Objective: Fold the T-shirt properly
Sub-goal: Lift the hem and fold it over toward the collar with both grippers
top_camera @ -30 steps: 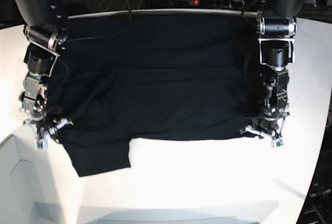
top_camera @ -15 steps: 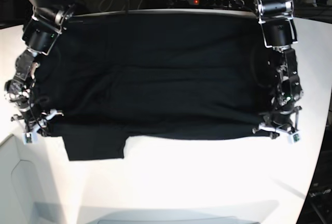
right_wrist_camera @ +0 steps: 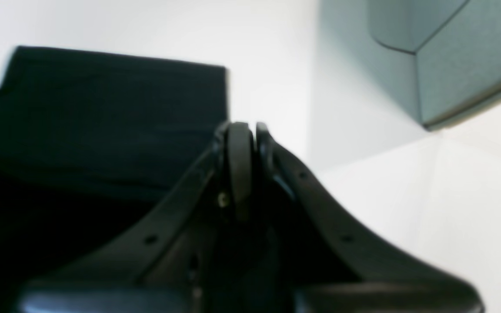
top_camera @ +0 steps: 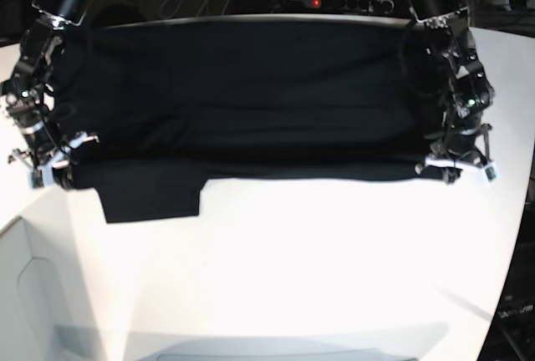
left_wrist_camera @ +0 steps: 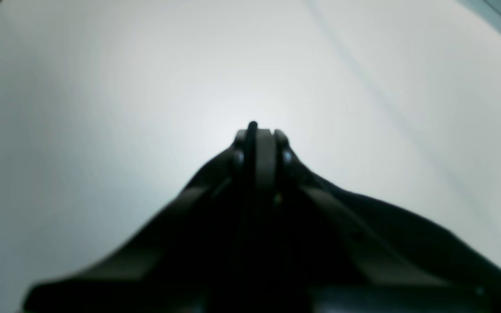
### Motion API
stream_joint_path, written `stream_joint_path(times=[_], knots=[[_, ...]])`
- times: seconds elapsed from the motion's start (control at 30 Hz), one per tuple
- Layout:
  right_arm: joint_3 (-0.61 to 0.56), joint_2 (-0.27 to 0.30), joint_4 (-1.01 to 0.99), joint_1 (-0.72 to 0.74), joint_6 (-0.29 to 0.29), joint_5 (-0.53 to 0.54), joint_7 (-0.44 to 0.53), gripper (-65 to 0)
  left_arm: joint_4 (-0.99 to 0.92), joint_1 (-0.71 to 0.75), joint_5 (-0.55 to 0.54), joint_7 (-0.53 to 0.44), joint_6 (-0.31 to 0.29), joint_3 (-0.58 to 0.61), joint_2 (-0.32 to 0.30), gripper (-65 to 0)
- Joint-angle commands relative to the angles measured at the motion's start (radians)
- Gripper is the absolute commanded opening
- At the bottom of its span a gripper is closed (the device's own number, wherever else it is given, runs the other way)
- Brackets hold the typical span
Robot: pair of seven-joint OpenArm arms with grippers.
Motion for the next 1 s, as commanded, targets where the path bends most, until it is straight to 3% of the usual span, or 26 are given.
stream_joint_path(times=[0.0,0.37,0.7,0.97], knots=[[0.016,0.019,0.024,-0.007,-0.005,0.022,0.022,-65.0,0.028,0.006,0.0,-0.023,0.001,-0.014,-0.009,-65.0],[0.058,-0.004,0.032,-0.142,-0.005,0.027,0.019,-65.0,0.06,0.17,0.0,-0.023,-0.001,-0.109,0.039,-65.0],[0.061,-0.007,0.035,-0.195,-0.005,0.027,0.026,-65.0,0.063,0.184,0.0,-0.023,-0.001,-0.11,0.039,-65.0],[0.153,-0.048,0.167,-0.224,-0.005,0.022,0.016,-65.0,0.185,0.186,0.0,-0.018,-0.001,-0.112,0.041,-65.0]])
